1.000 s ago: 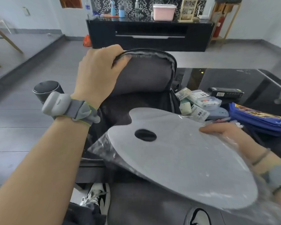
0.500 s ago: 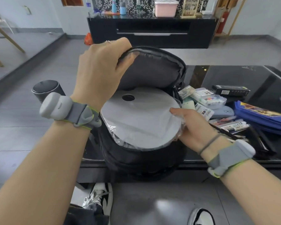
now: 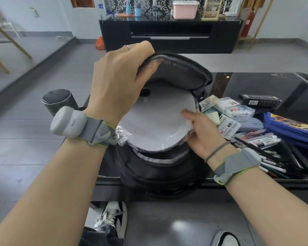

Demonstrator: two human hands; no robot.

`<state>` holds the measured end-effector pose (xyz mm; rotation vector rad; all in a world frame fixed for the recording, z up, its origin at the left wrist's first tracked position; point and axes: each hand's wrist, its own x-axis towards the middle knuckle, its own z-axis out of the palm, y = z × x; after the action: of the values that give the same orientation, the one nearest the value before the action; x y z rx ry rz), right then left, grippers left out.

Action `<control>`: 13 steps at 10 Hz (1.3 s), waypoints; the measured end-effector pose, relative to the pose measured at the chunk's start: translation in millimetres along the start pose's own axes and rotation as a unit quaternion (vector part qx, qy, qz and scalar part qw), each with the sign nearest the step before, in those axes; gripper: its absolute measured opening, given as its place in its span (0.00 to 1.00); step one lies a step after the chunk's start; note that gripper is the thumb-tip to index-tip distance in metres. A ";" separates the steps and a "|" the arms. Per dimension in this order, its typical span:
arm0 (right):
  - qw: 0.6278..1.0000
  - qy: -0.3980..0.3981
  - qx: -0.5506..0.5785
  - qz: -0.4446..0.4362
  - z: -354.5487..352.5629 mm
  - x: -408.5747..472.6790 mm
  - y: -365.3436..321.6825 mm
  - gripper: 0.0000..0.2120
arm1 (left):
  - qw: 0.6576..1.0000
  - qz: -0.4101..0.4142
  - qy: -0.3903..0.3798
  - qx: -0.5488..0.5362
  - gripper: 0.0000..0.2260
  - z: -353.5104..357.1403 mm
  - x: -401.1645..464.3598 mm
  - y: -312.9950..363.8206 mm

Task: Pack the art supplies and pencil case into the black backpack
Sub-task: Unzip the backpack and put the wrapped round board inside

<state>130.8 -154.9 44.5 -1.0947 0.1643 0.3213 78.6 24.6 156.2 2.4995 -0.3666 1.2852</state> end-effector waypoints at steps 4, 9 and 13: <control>0.997 0.059 -0.005 0.050 -9.4 11.1 22.0 0.03 | 1.000 -0.013 0.001 -0.005 0.13 1.5 -1.1 2.3; 0.998 0.054 -0.019 0.033 4.5 55.7 24.7 0.03 | 0.999 0.016 0.000 -0.027 0.13 3.8 -4.7 4.3; 0.985 0.166 -0.050 0.000 -5.5 92.6 20.5 0.19 | 0.999 0.007 -0.021 -0.044 0.14 11.0 -8.2 1.2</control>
<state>211.2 -135.0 -1.9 -1.2425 0.4482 0.1450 81.7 20.1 143.6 2.4579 -0.4413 1.1953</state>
